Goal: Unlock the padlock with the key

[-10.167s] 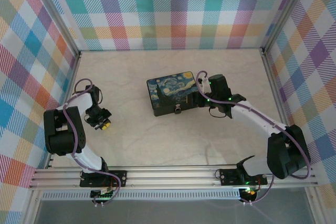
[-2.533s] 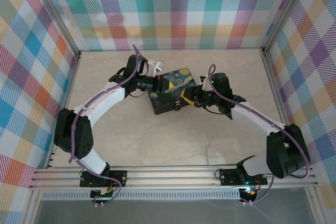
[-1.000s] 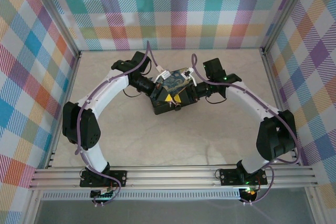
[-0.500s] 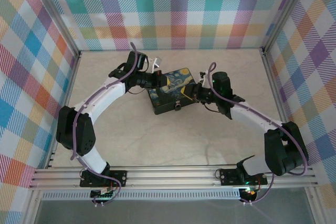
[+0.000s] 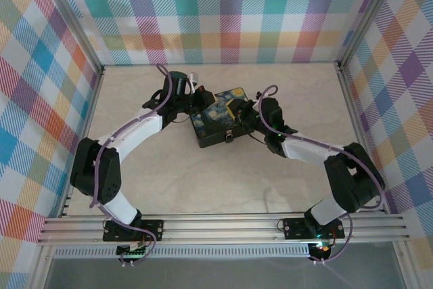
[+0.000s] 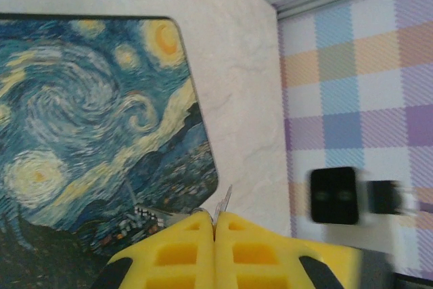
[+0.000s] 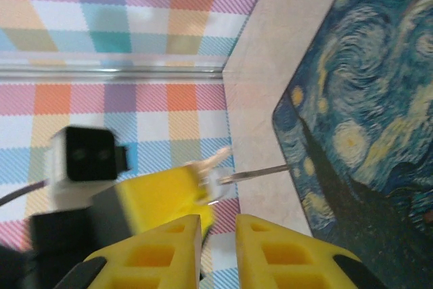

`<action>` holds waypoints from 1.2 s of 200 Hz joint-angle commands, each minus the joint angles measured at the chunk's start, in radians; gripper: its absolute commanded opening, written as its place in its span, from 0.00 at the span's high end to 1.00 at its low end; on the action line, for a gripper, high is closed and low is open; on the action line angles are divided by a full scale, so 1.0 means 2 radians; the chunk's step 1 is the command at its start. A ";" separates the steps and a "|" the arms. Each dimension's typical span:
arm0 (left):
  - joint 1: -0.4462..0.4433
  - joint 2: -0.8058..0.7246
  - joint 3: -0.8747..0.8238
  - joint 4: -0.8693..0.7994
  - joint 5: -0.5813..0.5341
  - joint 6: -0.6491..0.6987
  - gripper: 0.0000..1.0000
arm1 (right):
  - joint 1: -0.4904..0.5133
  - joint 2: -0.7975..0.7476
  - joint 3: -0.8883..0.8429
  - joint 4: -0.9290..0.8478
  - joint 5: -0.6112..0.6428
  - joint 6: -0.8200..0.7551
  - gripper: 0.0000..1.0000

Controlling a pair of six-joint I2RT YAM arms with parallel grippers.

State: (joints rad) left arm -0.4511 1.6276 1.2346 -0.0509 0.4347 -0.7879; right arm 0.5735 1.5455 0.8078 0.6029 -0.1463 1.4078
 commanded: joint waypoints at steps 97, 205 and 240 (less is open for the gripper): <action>-0.009 -0.029 -0.008 0.016 -0.012 -0.015 1.00 | 0.012 0.035 0.035 0.085 0.013 0.033 0.77; -0.018 -0.031 -0.006 0.017 -0.006 -0.014 1.00 | 0.012 0.072 0.065 0.102 0.004 0.039 0.87; -0.018 -0.031 -0.010 0.020 -0.007 -0.020 1.00 | 0.012 0.066 0.062 0.111 0.001 0.036 0.95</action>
State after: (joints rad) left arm -0.4770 1.5955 1.2194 -0.0299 0.4053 -0.8230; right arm 0.5884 1.6756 0.9092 0.7712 -0.1226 1.4883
